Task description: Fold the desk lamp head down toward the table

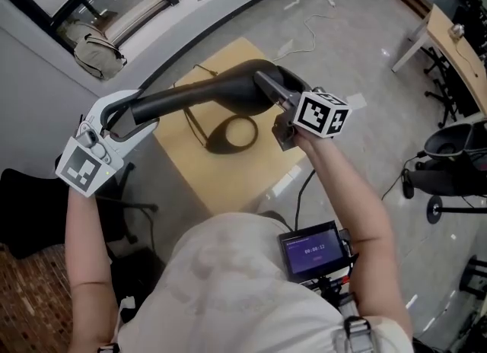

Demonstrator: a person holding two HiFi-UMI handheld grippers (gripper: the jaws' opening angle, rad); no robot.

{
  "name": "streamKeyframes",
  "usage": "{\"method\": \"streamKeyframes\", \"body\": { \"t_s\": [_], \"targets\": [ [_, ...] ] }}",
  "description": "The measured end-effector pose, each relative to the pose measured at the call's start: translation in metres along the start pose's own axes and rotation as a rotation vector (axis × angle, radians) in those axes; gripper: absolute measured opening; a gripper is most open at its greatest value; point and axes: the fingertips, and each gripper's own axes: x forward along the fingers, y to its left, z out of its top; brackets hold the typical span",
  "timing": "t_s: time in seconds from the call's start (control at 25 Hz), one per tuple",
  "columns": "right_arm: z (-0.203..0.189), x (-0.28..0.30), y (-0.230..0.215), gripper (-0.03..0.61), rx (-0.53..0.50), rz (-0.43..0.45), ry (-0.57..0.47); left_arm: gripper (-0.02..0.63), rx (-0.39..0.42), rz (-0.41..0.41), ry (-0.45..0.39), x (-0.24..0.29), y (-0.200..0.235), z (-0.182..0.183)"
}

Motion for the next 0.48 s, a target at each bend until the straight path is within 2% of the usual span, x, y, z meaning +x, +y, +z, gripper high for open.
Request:
{"method": "streamKeyframes", "body": {
  "t_s": [0.48],
  "targets": [
    [-0.024,0.003,-0.007,0.337,0.134,0.060,0.008,0.236,0.025,-0.001,0.038,0.001,-0.001,0.014]
  ]
}}
